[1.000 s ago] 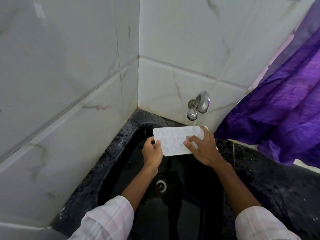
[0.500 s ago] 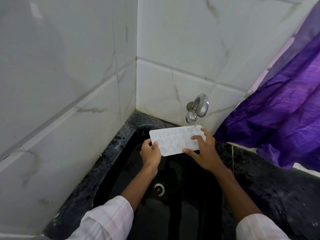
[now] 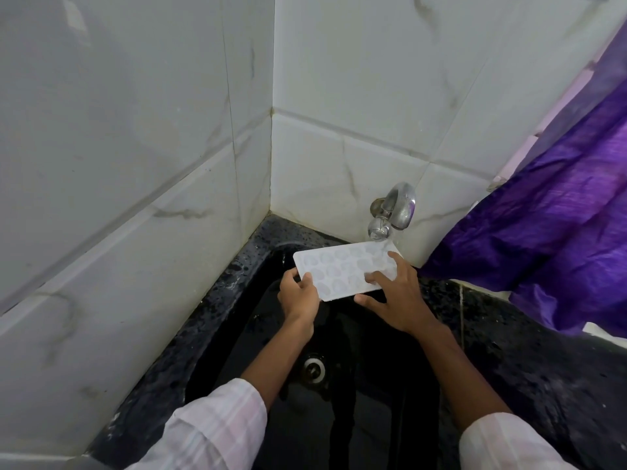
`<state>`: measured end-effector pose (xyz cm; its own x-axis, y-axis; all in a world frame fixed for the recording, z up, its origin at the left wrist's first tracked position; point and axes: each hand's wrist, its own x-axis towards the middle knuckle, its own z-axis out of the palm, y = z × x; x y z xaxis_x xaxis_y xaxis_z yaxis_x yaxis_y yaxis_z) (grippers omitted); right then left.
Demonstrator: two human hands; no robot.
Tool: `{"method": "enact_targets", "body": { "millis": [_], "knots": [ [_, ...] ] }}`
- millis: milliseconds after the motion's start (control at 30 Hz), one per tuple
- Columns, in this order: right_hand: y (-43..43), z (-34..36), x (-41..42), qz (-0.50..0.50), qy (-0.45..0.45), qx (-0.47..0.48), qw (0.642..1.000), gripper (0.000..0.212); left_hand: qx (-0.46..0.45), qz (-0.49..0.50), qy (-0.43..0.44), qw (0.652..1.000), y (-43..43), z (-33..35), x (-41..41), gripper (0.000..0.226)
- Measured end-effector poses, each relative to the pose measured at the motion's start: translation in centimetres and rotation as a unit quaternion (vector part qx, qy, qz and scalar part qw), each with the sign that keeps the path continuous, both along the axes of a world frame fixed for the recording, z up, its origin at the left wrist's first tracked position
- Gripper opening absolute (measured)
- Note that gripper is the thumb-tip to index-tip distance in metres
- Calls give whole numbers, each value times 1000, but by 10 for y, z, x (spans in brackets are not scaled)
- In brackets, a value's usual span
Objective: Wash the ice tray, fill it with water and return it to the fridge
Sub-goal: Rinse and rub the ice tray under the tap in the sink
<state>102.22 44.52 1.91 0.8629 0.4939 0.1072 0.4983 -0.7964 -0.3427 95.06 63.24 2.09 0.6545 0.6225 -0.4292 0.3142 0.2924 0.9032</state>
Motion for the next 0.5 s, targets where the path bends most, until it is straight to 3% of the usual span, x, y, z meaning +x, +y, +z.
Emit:
{"method": "enact_targets", "body": {
  "millis": [267,500],
  "knots": [
    [1,4,-3,-6,19,-8,1000,75,-2,15,-10,1000,3,-1,-2,27],
    [2,5,-6,6,30,-17,999,59,6,16,-9,1000,2,-3,-4,29]
  ]
}}
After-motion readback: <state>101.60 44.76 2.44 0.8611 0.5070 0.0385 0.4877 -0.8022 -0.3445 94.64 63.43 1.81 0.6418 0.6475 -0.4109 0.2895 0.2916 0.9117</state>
